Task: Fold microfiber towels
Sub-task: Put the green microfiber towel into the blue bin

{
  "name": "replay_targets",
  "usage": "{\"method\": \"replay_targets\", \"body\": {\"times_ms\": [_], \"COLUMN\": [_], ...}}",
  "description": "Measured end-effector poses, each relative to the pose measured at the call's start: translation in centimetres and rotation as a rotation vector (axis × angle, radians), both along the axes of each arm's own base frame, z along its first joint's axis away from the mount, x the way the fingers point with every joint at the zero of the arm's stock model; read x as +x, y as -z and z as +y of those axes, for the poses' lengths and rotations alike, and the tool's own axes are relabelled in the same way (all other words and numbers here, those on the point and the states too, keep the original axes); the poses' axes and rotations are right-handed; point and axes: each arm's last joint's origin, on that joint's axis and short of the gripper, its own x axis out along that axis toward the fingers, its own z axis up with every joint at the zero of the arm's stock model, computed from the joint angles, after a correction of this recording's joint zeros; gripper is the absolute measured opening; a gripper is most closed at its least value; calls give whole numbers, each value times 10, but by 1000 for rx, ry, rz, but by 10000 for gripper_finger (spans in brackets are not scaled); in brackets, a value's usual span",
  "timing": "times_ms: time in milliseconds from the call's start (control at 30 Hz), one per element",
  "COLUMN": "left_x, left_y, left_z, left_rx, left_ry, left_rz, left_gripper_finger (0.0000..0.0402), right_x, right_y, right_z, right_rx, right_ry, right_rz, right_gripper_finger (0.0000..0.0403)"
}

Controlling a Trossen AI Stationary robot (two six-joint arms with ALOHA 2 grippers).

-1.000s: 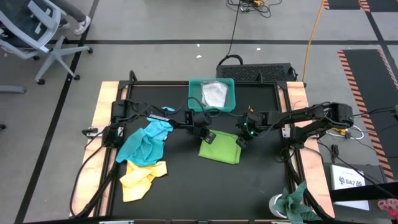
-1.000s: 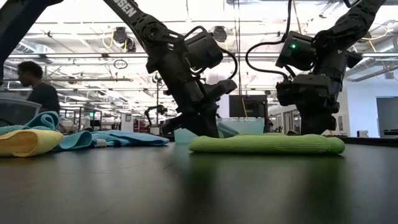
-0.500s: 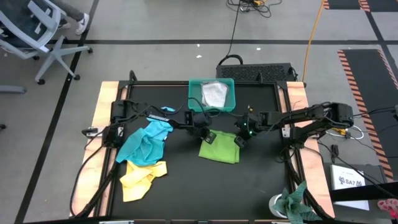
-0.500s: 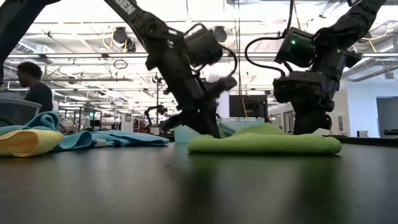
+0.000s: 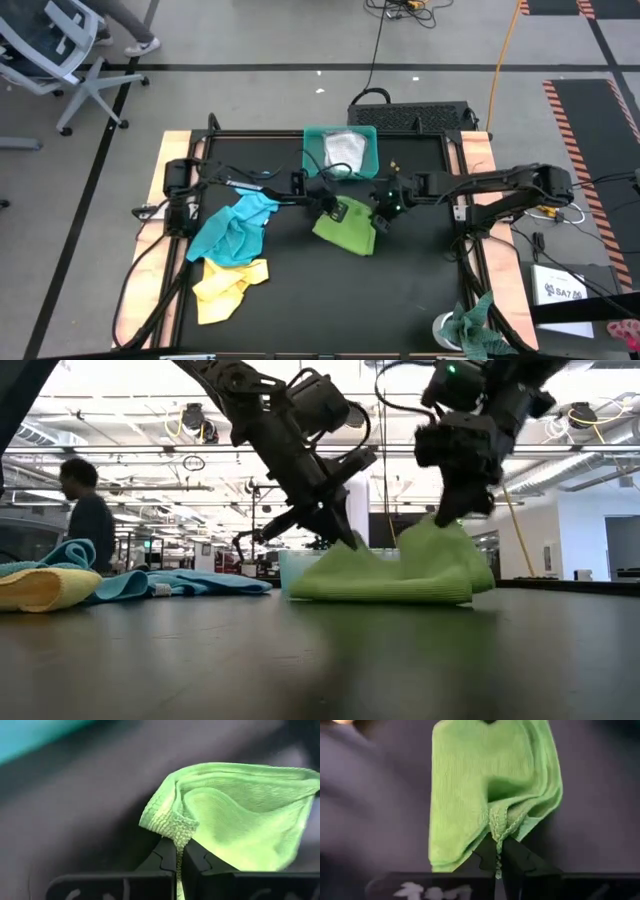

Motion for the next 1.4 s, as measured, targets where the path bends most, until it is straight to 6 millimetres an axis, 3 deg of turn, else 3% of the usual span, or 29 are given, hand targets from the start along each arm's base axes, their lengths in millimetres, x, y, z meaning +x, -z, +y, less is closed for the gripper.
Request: {"method": "replay_targets", "body": {"times_ms": [167,367,600,867,1233,1400], "left_x": [-5,-26,-42,-41,-52,-55], "left_y": [-27,-67,-79,-94,-168,-170], "left_z": [12,34,65,93,140,143], "left_rx": [52,179,219,274,439,434], "left_ry": [-42,-134,-212,-228,-276,-279], "left_rz": [-49,-90,-89,-227,-359,-320], "left_gripper_finger": [1,1,1,1,1,1], "right_x": [5,7,0,-8,-22,-31], "right_y": [-30,-53,-69,-96,-134,-144], "right_z": [-14,-38,-72,-102,-135,-148], "right_rx": [-104,-178,-259,-358,-513,-538], "right_ry": [-15,-11,40,85,143,181], "right_rz": [3,-42,-74,-132,-205,-230], "right_gripper_finger": [0,0,0,0,0,0]}}
